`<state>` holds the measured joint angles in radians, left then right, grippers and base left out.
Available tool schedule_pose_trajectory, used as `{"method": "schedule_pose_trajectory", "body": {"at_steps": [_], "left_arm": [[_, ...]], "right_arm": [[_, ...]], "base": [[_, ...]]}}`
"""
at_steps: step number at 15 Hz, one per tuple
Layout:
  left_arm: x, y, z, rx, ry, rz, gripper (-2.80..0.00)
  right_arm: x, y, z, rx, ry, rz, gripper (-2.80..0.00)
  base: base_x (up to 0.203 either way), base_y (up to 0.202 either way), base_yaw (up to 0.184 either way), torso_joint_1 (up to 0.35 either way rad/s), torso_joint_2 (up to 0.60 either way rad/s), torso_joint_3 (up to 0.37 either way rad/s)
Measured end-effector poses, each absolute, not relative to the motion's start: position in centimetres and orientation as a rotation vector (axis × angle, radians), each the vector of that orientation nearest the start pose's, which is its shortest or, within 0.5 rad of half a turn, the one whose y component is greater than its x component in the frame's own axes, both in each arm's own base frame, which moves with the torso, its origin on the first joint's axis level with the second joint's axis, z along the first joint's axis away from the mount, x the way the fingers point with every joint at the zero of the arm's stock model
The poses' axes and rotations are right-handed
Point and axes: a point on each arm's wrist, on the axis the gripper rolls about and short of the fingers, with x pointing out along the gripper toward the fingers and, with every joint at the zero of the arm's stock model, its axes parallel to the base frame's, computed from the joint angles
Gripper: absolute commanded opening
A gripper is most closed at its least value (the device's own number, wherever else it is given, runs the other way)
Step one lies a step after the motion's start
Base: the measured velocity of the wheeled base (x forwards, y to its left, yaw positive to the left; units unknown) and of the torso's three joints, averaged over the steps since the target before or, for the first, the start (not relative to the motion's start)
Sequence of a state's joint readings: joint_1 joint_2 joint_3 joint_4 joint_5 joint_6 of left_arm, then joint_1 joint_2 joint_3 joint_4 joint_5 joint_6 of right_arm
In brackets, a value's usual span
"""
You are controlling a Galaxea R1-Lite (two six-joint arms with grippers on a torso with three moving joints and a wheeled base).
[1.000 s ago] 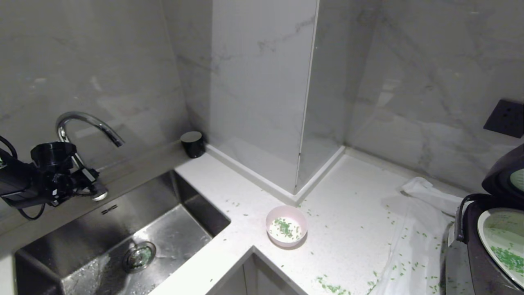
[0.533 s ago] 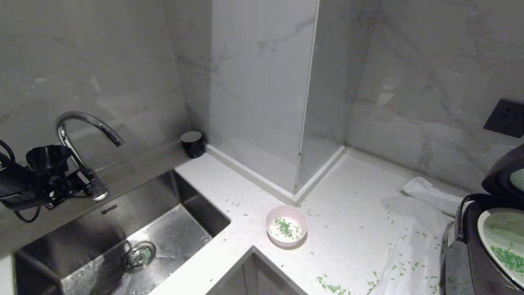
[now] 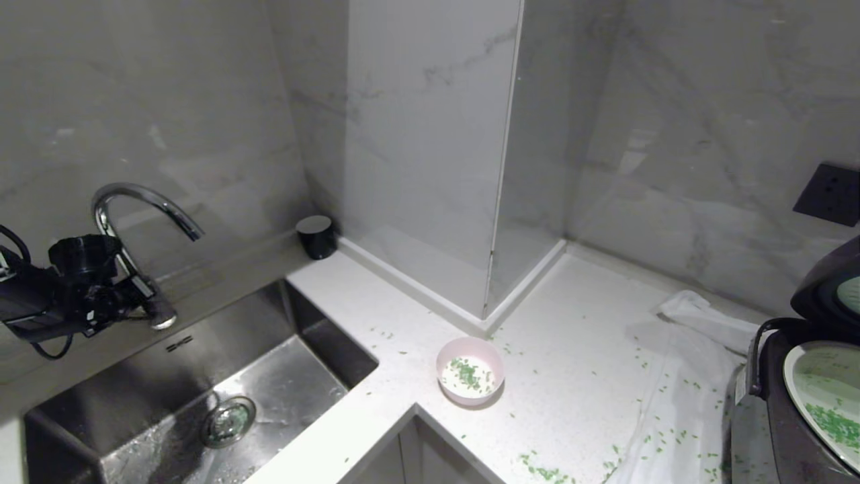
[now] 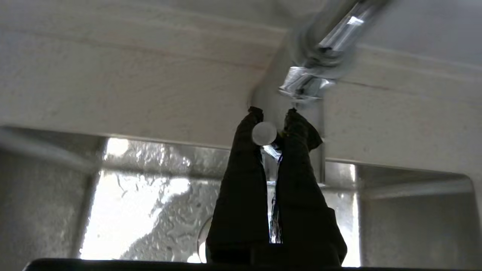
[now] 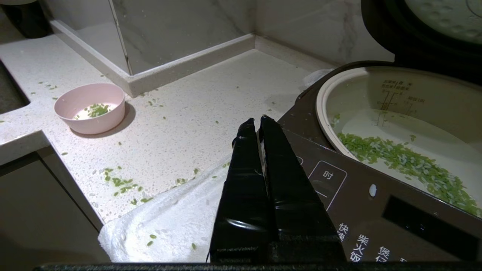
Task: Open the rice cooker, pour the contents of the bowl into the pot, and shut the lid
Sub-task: Turn on the tap
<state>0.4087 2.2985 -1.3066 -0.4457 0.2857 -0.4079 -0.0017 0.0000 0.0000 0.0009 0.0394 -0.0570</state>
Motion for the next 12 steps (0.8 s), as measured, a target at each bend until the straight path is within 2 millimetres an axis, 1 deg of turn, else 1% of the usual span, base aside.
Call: {"method": "schedule_pose_trajectory", "body": {"at_steps": [9,12], "left_arm": [[40.54,18.42,6.47,-0.413,0.419,0.786,-2.80],[40.34,18.20,6.33,-0.398,0.435,0.782,-2.80]], "right_arm": [[-2.28,0.09,7.54,-0.057,-0.001,0.038,-2.80],[-2.28,0.09,7.55,-0.057,-0.001,0.038,-2.80]], "base": [[0.000,0.000,0.000,0.000,0.00,0.000],[0.000,0.000,0.000,0.000,0.00,0.000]]}}
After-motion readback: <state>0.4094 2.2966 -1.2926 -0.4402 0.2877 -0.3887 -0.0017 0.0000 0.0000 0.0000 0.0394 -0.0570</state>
